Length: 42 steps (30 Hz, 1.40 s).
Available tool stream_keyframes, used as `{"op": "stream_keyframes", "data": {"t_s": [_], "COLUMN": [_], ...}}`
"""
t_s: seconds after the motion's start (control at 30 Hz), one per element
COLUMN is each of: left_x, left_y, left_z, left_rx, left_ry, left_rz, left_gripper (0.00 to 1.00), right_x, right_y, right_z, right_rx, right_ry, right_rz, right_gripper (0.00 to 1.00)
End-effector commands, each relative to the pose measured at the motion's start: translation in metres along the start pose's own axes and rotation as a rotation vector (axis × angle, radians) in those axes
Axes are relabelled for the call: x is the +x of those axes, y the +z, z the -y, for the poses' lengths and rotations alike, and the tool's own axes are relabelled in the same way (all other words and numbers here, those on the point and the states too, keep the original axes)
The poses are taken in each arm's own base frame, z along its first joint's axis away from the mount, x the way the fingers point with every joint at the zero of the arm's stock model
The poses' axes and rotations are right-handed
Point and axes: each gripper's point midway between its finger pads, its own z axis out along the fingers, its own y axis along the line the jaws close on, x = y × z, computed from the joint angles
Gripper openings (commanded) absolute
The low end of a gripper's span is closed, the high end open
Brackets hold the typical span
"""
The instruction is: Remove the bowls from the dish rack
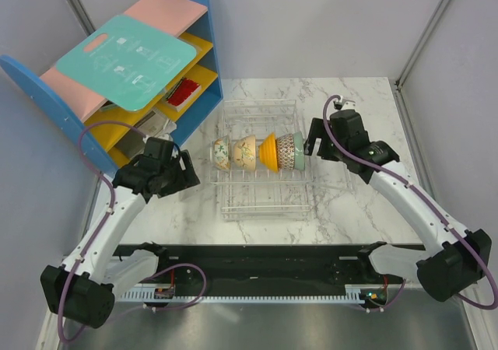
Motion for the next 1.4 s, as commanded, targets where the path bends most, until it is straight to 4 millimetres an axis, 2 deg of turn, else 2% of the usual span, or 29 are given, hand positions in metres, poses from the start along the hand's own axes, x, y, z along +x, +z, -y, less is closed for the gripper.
{"op": "stream_keyframes", "data": {"t_s": [0.0, 0.17, 0.37, 0.47, 0.67, 0.93, 1.07, 1.17, 1.3, 1.37], "left_x": [-0.012, -0.013, -0.013, -0.010, -0.007, -0.015, -0.015, -0.011, -0.008, -0.007], "left_y": [-0.004, -0.002, -0.005, -0.005, -0.003, -0.003, -0.002, 0.001, 0.003, 0.003], "left_z": [0.010, 0.009, 0.008, 0.007, 0.007, 0.014, 0.013, 0.011, 0.010, 0.010], "left_rx": [0.034, 0.028, 0.031, 0.034, 0.033, 0.044, 0.043, 0.037, 0.036, 0.036], "left_ry": [0.028, 0.029, 0.024, 0.012, 0.016, 0.020, 0.022, 0.025, 0.026, 0.024], "left_rz": [0.029, 0.033, 0.044, 0.041, 0.029, 0.032, 0.032, 0.022, 0.013, 0.015], "left_gripper": [0.83, 0.83, 0.83, 0.83, 0.83, 0.83, 0.83, 0.83, 0.83, 0.83], "right_x": [-0.003, 0.003, -0.010, -0.029, -0.038, -0.040, -0.058, -0.062, -0.047, -0.036], "right_y": [-0.011, -0.008, -0.007, -0.017, -0.027, -0.023, -0.033, -0.035, -0.023, -0.016], "right_z": [-0.019, -0.023, -0.033, -0.024, -0.009, -0.028, -0.032, -0.036, -0.038, -0.033], "right_rx": [-0.098, -0.126, -0.153, -0.094, -0.026, -0.101, -0.107, -0.122, -0.131, -0.114], "right_ry": [0.041, 0.054, 0.042, 0.029, -0.011, -0.004, 0.002, -0.002, -0.009, 0.000], "right_rz": [0.019, 0.005, 0.023, 0.091, 0.129, 0.105, 0.150, 0.154, 0.097, 0.071], "right_gripper": [0.90, 0.89, 0.89, 0.89, 0.90, 0.90, 0.90, 0.89, 0.89, 0.89]}}
